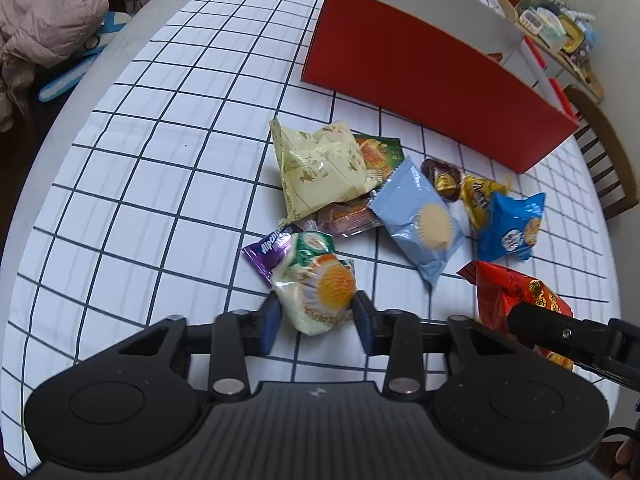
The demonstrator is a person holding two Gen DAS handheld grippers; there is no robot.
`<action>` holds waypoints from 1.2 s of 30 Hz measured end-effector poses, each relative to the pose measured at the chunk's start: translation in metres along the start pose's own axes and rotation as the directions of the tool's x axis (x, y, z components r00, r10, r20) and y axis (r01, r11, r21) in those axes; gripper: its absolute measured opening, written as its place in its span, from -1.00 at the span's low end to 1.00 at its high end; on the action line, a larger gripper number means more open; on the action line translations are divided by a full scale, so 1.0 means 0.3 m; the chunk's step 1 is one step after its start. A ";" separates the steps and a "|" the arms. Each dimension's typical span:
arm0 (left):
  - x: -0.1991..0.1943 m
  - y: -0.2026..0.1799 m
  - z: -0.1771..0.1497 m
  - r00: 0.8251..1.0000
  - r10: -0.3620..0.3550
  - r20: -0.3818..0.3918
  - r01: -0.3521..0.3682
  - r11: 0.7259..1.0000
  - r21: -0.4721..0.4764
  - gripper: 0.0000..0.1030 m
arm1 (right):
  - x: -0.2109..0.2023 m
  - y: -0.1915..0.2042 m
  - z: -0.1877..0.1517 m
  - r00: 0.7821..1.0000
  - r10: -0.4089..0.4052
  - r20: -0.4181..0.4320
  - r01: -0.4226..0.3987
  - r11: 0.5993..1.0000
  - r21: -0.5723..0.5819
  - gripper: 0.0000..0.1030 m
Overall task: Organize snacks
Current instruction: 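Grasp the green-and-white egg-yolk pastry packet with the left tool while the right tool holds the chip bag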
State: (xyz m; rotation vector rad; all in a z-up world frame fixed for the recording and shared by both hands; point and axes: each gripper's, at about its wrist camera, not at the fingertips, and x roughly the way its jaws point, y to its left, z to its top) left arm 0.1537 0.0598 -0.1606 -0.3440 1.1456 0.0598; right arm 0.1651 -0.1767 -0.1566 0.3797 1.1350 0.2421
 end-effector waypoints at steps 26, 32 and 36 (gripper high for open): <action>0.050 -0.026 0.065 0.999 -0.021 -0.036 0.020 0.999 -0.030 -0.13 | -0.118 -0.065 0.001 0.999 0.010 0.044 -0.008 0.999 -0.031 0.22; 0.082 -0.011 0.098 0.996 -0.063 -0.058 0.056 0.992 -0.116 -0.13 | -0.115 -0.091 0.008 0.999 0.005 0.039 -0.005 1.000 -0.018 0.22; 0.097 0.032 0.128 0.993 -0.088 -0.078 0.067 0.970 -0.234 -0.12 | -0.109 -0.097 0.014 0.999 0.005 0.035 -0.005 1.000 -0.017 0.22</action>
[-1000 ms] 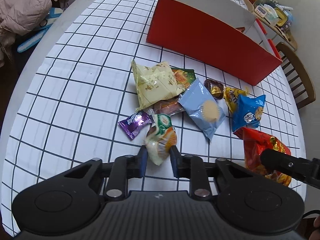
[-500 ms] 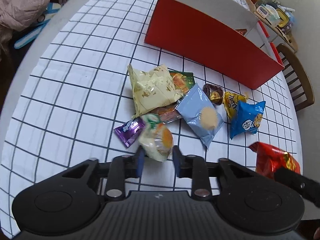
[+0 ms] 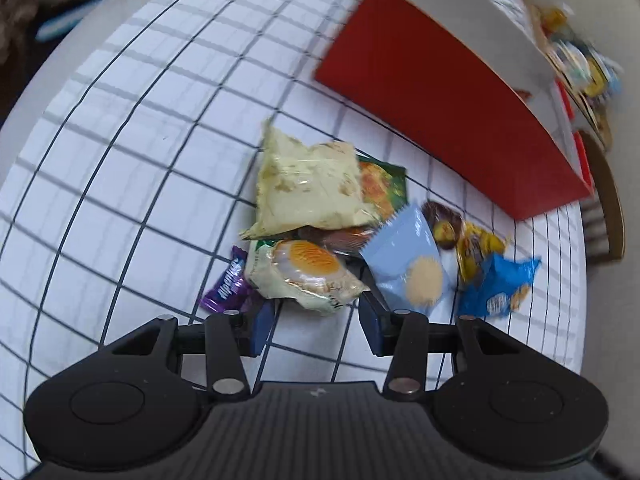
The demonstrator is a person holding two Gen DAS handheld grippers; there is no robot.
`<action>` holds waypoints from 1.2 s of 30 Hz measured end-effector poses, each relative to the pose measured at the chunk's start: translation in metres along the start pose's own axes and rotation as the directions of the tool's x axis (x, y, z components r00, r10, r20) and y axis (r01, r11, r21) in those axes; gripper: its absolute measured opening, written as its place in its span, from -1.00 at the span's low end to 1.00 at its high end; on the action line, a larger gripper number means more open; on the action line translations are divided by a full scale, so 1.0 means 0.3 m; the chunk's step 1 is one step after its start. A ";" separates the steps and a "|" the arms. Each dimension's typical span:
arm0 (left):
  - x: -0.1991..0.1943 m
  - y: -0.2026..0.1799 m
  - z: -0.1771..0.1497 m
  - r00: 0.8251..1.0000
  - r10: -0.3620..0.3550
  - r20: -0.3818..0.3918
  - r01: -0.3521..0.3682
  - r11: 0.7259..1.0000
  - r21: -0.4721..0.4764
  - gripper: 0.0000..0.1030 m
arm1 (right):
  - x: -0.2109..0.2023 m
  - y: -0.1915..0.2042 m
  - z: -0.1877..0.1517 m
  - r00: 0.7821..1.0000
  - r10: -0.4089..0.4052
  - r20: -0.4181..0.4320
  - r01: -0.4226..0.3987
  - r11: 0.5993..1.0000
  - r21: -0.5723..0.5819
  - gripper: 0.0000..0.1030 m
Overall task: Organize snacks
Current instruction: 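Grasp the green-and-white egg-yolk pastry packet with the left tool while the right tool holds the chip bag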
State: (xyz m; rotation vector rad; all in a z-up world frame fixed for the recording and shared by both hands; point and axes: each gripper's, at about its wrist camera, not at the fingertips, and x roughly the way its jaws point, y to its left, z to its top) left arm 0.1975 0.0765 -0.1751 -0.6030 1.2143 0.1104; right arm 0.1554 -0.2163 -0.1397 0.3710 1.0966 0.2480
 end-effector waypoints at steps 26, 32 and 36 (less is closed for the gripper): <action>-0.172 0.015 -0.025 0.996 0.011 0.086 -0.018 0.996 0.087 0.22 | 0.009 0.012 0.019 0.998 0.062 -0.027 -0.064 0.996 -0.070 0.22; -0.134 -0.035 0.033 0.989 0.083 0.123 -0.099 0.988 0.123 0.43 | 0.002 0.016 0.022 0.996 0.082 -0.019 -0.083 0.993 -0.079 0.22; -0.058 -0.068 0.051 0.987 0.124 0.101 -0.139 0.978 0.154 0.43 | 0.004 0.006 0.023 0.997 0.080 -0.018 -0.081 0.994 -0.073 0.22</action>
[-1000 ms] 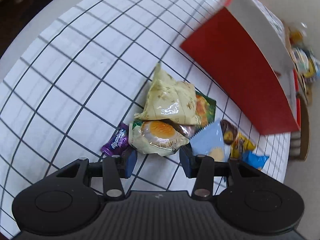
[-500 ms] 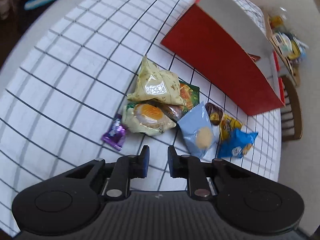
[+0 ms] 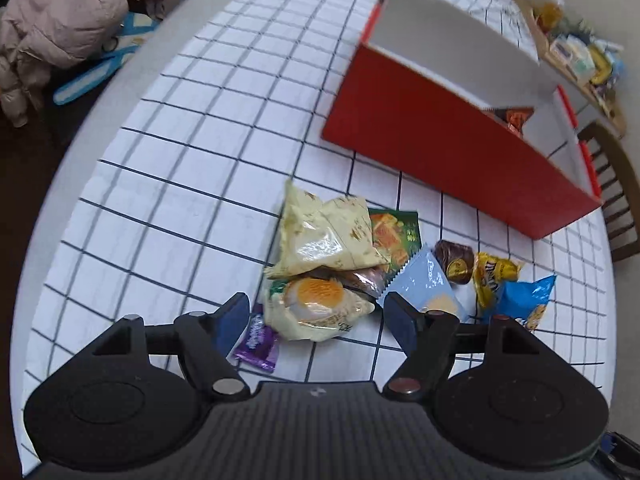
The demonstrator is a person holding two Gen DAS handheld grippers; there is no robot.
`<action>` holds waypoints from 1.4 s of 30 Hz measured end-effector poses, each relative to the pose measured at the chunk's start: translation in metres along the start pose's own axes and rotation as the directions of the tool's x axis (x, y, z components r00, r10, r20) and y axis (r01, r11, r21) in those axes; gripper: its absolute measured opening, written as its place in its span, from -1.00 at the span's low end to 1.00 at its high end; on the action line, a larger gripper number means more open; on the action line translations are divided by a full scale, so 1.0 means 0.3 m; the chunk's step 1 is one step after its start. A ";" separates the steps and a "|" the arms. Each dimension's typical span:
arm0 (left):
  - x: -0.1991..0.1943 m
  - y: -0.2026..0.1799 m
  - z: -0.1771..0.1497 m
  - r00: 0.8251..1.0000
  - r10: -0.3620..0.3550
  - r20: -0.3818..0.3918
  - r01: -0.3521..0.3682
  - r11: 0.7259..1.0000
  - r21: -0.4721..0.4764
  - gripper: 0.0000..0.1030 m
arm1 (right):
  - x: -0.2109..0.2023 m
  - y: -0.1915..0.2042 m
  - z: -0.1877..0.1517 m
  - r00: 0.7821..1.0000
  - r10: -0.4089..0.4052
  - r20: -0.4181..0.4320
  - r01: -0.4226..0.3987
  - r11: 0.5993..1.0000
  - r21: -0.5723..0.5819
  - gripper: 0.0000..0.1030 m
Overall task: Organize snacks
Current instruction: 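Grasp the green-and-white egg-yolk pastry packet with the left tool while the right tool holds the chip bag, then carry both packets over the red box and open both tools to drop them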
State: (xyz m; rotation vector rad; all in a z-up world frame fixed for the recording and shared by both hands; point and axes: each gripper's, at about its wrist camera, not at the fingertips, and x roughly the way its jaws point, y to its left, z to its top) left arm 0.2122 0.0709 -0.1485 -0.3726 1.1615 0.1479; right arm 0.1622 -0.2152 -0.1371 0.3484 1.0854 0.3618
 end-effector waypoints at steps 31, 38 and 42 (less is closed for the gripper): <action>-0.091 0.043 -0.034 0.998 -0.064 0.004 0.064 0.998 -0.009 0.34 | -0.045 0.022 0.046 0.999 -0.021 0.024 0.022 0.998 -0.058 0.22; -0.239 -0.026 0.025 0.992 -0.100 0.079 0.098 0.995 0.034 0.34 | -0.085 0.074 0.150 0.997 -0.015 0.078 0.025 0.990 -0.136 0.22; -0.289 -0.093 0.089 0.989 -0.100 0.111 0.092 0.993 0.070 0.34 | -0.098 0.098 0.240 0.992 -0.013 0.122 0.035 0.983 -0.181 0.22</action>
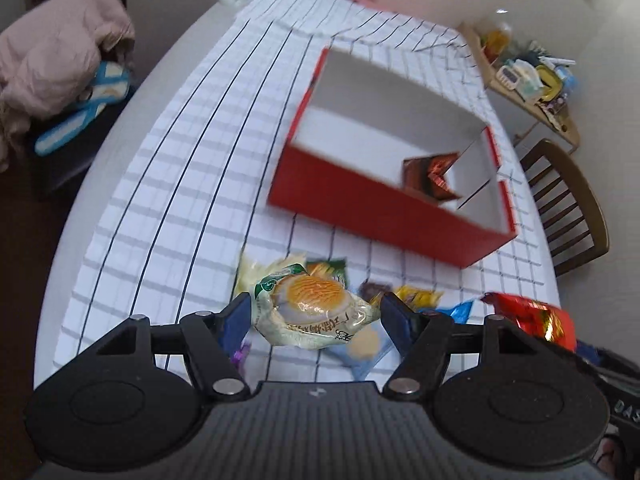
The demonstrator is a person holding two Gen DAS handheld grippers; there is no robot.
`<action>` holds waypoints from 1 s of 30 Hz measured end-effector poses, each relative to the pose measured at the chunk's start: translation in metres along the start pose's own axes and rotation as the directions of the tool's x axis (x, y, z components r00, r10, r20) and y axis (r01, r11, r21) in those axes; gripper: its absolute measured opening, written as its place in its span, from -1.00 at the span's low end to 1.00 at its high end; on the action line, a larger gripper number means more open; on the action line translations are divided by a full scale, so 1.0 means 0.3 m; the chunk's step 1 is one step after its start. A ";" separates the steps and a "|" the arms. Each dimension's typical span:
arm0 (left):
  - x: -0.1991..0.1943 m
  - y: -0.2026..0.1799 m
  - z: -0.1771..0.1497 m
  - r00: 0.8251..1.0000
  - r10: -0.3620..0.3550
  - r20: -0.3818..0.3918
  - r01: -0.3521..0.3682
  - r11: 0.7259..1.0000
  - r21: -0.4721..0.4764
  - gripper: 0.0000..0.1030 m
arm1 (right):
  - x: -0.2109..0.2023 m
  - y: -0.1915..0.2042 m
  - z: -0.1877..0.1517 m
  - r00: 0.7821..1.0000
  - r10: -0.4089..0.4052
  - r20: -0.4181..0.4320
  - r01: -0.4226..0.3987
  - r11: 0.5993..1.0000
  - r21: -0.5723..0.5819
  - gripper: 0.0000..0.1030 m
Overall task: Organize snacks
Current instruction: 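Carry both packets over the red box and open both tools to drop them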
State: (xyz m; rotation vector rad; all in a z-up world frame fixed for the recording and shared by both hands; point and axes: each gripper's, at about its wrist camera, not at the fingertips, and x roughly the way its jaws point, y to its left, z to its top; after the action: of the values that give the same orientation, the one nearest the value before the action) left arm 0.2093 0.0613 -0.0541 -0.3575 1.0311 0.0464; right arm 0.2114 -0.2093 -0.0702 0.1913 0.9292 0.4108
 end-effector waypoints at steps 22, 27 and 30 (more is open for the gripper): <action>0.267 -0.224 0.426 0.992 0.118 0.041 -0.121 0.989 0.081 0.35 | 0.368 -0.032 0.421 1.000 -0.029 -0.004 0.028 0.983 -0.180 0.22; 0.394 -0.221 0.448 0.986 0.163 -0.011 -0.162 0.983 0.085 0.35 | 0.476 -0.021 0.432 0.999 -0.025 -0.042 0.014 0.974 -0.228 0.21; 0.452 -0.222 0.447 0.982 0.187 -0.035 -0.183 0.978 0.099 0.35 | 0.521 -0.005 0.410 0.997 -0.034 -0.075 0.012 0.960 -0.280 0.21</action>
State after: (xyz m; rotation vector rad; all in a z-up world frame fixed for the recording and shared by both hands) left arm 0.4046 0.0230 -0.0889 -0.1759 1.1044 0.1568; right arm 0.3938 -0.1428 -0.1134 -0.0943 0.9392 0.5260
